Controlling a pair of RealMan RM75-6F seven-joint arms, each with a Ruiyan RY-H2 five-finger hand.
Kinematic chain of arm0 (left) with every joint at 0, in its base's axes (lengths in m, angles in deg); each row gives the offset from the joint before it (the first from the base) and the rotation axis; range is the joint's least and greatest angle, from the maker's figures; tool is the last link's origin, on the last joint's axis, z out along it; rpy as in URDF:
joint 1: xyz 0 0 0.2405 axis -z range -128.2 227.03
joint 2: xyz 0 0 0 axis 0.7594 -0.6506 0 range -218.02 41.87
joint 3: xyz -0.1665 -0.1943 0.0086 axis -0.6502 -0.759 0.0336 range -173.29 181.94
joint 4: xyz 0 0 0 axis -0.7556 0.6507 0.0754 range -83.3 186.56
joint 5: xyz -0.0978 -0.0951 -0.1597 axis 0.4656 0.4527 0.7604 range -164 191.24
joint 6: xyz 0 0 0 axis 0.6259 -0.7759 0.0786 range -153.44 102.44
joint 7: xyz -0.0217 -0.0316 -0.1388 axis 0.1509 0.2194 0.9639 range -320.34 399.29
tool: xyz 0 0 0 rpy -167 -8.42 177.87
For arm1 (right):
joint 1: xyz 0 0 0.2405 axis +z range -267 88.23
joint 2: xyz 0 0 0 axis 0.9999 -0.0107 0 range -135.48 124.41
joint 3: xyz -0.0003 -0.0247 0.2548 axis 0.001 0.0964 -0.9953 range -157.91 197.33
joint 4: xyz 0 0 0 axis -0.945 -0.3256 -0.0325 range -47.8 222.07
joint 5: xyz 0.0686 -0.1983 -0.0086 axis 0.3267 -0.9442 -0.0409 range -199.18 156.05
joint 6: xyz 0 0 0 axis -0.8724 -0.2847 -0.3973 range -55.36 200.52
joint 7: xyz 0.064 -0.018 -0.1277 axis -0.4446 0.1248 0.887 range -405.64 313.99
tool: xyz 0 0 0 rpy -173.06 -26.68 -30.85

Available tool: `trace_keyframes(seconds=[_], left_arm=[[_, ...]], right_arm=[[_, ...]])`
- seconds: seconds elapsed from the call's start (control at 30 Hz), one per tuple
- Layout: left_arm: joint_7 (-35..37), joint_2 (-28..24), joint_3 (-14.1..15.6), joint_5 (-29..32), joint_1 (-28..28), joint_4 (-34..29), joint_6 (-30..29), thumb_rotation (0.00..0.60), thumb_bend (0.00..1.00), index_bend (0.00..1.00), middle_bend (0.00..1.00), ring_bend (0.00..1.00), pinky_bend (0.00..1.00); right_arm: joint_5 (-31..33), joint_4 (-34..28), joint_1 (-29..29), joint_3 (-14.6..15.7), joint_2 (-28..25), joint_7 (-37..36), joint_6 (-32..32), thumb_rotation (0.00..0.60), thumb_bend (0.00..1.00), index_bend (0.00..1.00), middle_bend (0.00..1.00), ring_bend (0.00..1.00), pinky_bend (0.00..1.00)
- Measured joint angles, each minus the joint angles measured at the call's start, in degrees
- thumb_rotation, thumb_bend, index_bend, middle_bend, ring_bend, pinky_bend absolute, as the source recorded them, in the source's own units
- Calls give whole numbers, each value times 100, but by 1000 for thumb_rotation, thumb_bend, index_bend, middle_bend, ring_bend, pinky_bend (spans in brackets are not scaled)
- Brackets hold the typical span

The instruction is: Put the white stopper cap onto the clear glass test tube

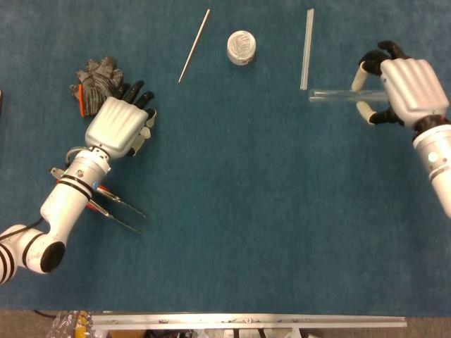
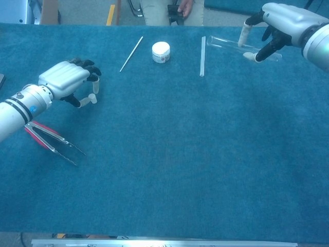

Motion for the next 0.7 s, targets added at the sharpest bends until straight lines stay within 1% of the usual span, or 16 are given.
trace_keyframes(seconds=[0.7], left_arm=[[161, 96, 31, 14, -25, 230, 45, 600, 364, 430, 158, 23, 86]], right_arm=[[84, 61, 43, 16, 86, 66, 44, 600, 337, 601, 301, 108, 323]])
